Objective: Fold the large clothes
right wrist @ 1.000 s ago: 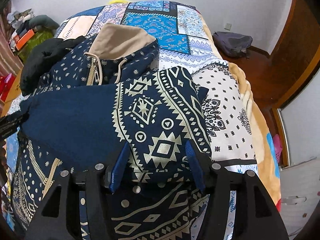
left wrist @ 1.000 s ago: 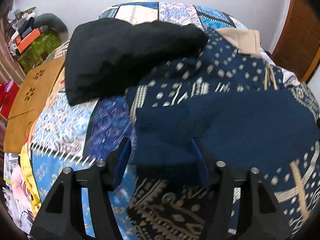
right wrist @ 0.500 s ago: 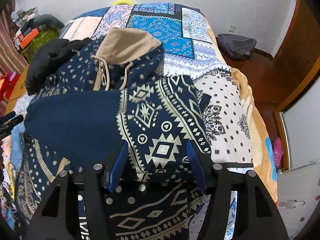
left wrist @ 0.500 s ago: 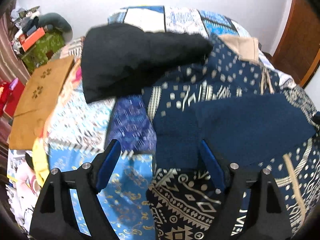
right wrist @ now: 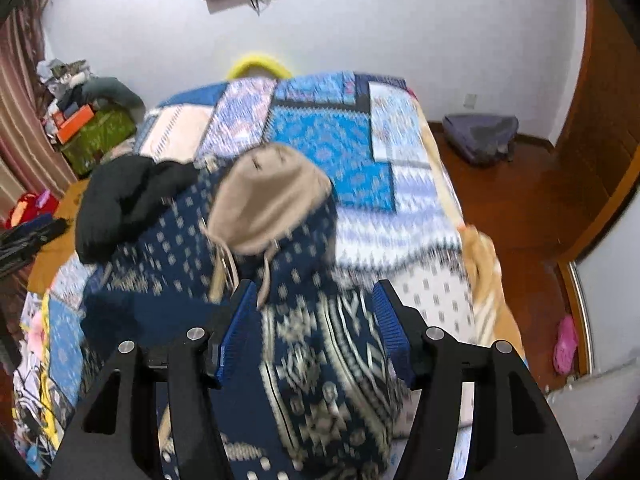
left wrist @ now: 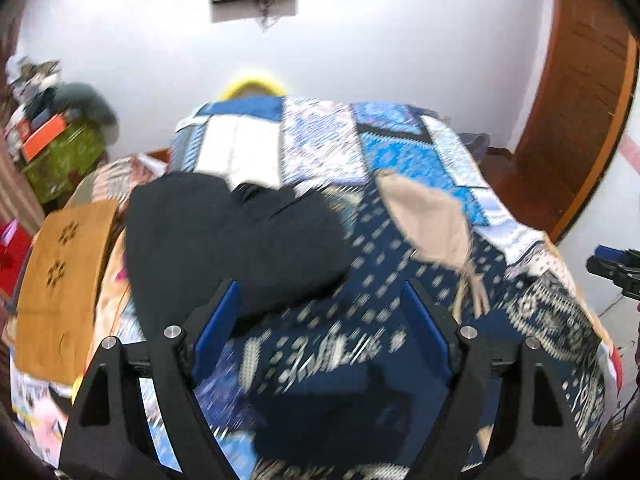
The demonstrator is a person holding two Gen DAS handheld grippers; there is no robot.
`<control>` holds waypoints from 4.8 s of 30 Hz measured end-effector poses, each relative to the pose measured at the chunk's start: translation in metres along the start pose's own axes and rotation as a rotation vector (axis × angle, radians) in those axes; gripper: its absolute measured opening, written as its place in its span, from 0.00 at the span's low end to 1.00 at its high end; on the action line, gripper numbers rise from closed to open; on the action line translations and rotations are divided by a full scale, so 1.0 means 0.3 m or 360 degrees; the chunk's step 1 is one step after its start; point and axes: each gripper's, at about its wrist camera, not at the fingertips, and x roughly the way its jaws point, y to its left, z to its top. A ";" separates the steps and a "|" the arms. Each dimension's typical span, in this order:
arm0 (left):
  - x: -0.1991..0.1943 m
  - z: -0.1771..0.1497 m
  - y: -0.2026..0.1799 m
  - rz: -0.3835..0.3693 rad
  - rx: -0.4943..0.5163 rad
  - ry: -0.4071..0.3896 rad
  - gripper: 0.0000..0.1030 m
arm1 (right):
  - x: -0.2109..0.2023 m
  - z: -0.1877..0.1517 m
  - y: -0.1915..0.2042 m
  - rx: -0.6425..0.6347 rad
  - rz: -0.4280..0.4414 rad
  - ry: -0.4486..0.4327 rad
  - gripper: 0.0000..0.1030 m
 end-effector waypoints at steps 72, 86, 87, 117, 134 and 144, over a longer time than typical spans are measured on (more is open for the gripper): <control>0.086 -0.419 -0.116 -0.0158 0.0108 0.0385 0.29 | 0.041 -0.299 0.082 -0.0240 0.0009 0.0169 0.17; 0.103 -0.199 -0.140 -0.0190 0.0130 0.0206 0.55 | 0.079 -0.115 0.166 -0.0239 0.0139 0.0060 0.55; 0.116 -0.186 -0.143 -0.0202 0.0128 0.0206 0.55 | 0.095 -0.106 0.169 -0.0226 0.0151 0.0068 0.55; 0.055 -0.185 -0.200 -0.0473 0.0191 0.0148 0.06 | 0.061 -0.140 0.205 -0.0045 0.0549 0.0165 0.08; -0.162 -0.555 -0.140 -0.0350 0.0182 0.0360 0.45 | -0.085 -0.416 0.194 -0.0062 0.0521 0.0325 0.49; -0.341 -0.558 -0.101 -0.0180 0.0312 0.0227 0.52 | -0.220 -0.400 0.193 -0.0178 0.0453 0.0166 0.49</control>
